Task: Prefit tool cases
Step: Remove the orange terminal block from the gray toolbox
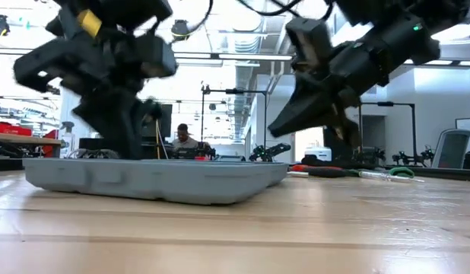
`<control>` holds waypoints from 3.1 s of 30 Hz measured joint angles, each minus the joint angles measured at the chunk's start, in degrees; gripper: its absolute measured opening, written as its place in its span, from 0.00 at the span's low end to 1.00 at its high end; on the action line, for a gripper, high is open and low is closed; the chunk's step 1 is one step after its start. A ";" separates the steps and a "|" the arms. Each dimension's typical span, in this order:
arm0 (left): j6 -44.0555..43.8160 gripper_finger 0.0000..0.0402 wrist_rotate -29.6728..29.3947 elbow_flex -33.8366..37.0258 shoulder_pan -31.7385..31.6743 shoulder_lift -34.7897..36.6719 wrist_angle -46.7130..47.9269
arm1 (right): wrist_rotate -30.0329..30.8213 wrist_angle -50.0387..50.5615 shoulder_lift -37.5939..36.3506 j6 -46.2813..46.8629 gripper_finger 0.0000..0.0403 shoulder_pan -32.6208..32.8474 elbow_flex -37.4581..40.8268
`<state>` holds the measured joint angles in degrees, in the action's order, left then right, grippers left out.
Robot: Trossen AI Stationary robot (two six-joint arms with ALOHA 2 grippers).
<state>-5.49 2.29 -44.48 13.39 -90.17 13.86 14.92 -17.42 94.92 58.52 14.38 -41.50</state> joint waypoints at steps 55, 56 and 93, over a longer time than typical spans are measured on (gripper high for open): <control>5.33 0.00 -11.63 -0.58 -7.97 -1.00 -9.38 | -5.86 20.95 14.09 -3.99 0.00 -10.88 -20.91; 5.86 0.00 -11.73 -0.58 -8.13 -1.04 -9.22 | -5.88 21.56 14.09 -3.98 0.00 -11.07 -20.91; 6.75 0.00 -8.30 0.98 -9.57 -7.50 -18.93 | -13.27 21.47 16.52 -4.19 0.00 -11.64 -20.95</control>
<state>1.26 -6.01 -43.51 3.81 -97.67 -5.07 1.64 4.05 111.44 54.33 2.74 -62.46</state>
